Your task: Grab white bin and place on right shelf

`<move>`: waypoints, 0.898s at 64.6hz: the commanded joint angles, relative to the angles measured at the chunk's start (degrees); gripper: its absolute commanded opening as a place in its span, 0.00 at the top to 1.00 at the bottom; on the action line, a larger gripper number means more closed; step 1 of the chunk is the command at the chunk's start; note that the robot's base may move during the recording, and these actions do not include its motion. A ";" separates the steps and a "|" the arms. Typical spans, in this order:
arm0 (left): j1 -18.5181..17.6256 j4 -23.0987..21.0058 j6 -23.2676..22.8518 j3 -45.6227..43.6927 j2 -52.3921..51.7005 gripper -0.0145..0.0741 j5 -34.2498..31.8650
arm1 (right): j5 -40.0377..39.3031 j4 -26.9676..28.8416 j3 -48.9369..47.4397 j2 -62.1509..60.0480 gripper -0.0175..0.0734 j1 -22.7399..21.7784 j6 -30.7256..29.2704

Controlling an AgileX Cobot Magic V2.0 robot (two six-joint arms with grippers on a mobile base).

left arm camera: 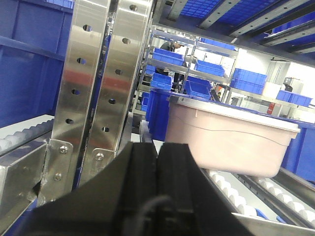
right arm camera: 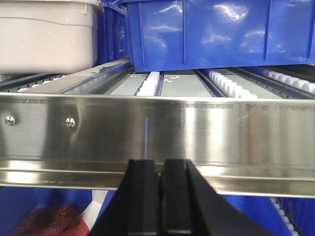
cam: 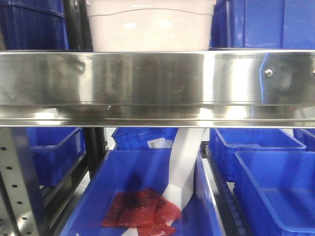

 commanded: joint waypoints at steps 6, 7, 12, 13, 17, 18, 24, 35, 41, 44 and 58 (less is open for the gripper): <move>-0.45 -0.86 0.12 -1.51 0.79 0.97 -4.06 | -4.69 0.18 0.02 -1.03 0.76 -0.29 -0.42; -0.45 -0.86 0.12 -1.51 0.79 0.97 -4.06 | -4.69 0.18 0.02 -1.03 0.76 -0.29 -0.42; -0.45 -0.86 0.12 -1.51 0.79 0.97 -3.89 | -4.69 0.18 0.02 -1.03 0.76 -0.29 -0.42; -0.45 -0.86 0.12 -1.51 0.83 0.97 -3.79 | -4.69 0.18 0.02 -1.03 0.76 -0.29 -0.42; -0.45 0.72 -0.11 -1.40 0.83 0.97 -3.02 | -4.69 0.18 0.02 -1.03 0.76 -0.29 -0.42; -0.45 2.57 -0.43 -1.27 0.83 0.97 -2.55 | -4.69 0.18 0.02 -1.03 0.76 -0.29 -0.42; -1.24 10.97 -11.58 0.59 0.83 0.97 -1.64 | -4.69 0.18 0.02 -1.03 0.76 -0.29 -0.42; -7.78 28.04 -21.41 6.82 0.83 0.97 -7.44 | -4.69 0.18 0.02 -1.03 0.76 -0.29 -0.42; -9.20 31.01 -21.41 9.22 0.83 0.97 -9.00 | -4.69 0.18 0.02 -1.03 0.76 -0.29 -0.42; -9.20 31.01 -21.41 10.44 0.83 0.97 -9.05 | -4.69 0.18 0.02 -1.03 0.76 -0.29 -0.42; -9.06 31.24 -21.41 17.11 0.30 0.97 -11.56 | -4.69 0.18 0.02 -1.03 0.76 -0.29 -0.42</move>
